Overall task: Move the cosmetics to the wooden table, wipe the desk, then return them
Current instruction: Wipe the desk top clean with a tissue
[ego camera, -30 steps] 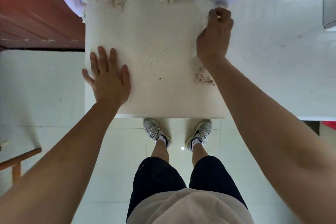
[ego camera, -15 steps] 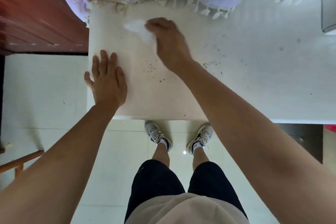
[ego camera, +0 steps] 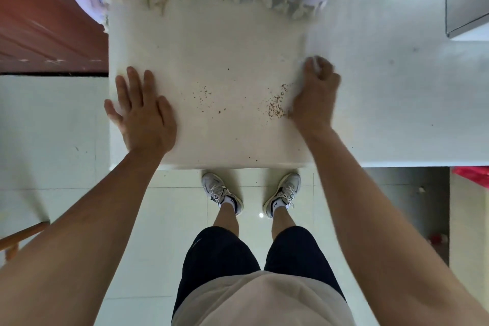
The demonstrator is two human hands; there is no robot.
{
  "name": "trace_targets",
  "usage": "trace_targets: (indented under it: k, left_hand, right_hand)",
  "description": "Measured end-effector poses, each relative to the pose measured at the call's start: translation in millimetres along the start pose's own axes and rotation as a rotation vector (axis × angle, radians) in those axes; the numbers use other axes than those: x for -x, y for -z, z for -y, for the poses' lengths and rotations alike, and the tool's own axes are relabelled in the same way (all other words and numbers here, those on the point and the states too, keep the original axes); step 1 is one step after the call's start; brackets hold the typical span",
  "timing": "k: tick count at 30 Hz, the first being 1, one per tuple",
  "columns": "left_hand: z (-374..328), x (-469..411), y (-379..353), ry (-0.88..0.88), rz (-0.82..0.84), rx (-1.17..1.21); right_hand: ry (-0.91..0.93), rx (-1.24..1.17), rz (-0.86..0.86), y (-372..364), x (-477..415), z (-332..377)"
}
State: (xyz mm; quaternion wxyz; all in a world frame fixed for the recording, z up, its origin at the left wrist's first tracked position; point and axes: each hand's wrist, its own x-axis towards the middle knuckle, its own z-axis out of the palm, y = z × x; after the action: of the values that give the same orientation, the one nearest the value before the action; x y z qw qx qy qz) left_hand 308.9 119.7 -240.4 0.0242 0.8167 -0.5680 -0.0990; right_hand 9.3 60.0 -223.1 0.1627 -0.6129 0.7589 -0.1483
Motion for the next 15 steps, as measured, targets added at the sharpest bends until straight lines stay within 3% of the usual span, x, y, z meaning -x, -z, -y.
trace_targets:
  k: [7,9,11,15]
  left_hand:
    - [0.8,1.5,0.4,-0.01,-0.021,0.019]
    - [0.9,1.8,0.3,-0.01,-0.026,0.021]
    - [1.0,1.9,-0.2,-0.01,-0.029,0.02]
    - [1.8,1.0,-1.2,-0.005,-0.03,0.018]
  right_hand:
    - [0.521,-0.048,0.255,-39.6,22.1,113.3]
    - [0.587,-0.143,0.236,-28.1,18.8,117.7]
    - [0.502,-0.326,0.041,-7.2,9.1,104.2]
    - [0.097,-0.468,-0.367,36.1,-14.8,23.8]
